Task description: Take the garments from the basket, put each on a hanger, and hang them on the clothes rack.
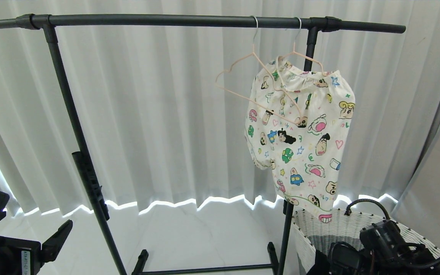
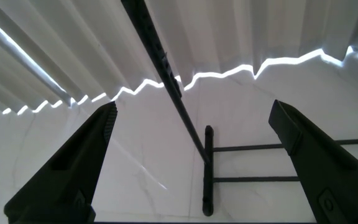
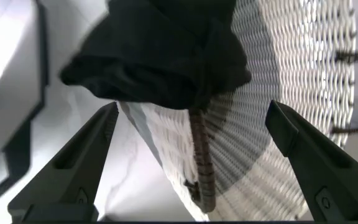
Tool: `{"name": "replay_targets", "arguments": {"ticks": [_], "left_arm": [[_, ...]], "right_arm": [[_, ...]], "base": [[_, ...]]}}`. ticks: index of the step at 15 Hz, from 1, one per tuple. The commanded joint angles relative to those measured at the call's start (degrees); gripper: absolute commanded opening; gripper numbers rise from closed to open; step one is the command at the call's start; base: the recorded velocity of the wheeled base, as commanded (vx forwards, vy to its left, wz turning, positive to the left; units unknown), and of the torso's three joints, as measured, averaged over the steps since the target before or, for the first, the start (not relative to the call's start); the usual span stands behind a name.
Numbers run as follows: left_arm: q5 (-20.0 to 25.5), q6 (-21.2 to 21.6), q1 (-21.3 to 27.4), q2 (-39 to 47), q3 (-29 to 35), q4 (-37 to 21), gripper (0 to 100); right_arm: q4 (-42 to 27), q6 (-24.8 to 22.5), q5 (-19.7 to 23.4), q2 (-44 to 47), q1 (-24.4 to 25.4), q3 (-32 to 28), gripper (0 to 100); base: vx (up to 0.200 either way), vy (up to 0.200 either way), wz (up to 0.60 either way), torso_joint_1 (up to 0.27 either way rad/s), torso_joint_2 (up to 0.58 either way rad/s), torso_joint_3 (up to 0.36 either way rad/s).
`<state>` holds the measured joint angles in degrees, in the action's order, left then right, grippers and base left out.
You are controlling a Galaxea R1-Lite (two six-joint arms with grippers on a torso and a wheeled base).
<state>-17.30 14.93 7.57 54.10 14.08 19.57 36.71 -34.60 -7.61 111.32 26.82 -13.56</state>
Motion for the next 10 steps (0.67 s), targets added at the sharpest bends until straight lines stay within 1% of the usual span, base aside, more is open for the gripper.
{"name": "replay_targets", "arguments": {"ticks": [1,2,4,7,10], "left_arm": [[0.0,0.0,0.0,0.1,0.0,0.0,100],[0.0,0.0,0.0,0.0,0.0,0.0,100],[0.0,0.0,0.0,0.0,0.1,0.0,100],[0.0,0.1,0.0,-0.3,0.1,0.0,100],[-0.1,0.0,0.0,-0.4,0.1,0.0,100]], "right_arm": [[0.0,-0.1,-0.3,2.3,-0.9,-2.4,100],[0.0,-0.4,-0.5,2.5,-1.2,-3.1,100],[0.0,-1.2,-2.5,3.9,-2.2,-4.3,100],[0.7,-1.3,-3.5,5.3,-3.0,-6.4,100],[5.3,-1.3,-4.7,7.3,-3.0,-6.6,100]], "base": [[0.000,0.000,0.00,0.000,0.00,0.000],[0.000,0.000,0.00,0.000,0.00,0.000],[0.000,0.000,0.00,0.000,0.00,0.000],[0.000,0.000,0.00,0.000,0.00,0.000],[0.000,0.000,0.00,0.000,0.00,0.000]]}}
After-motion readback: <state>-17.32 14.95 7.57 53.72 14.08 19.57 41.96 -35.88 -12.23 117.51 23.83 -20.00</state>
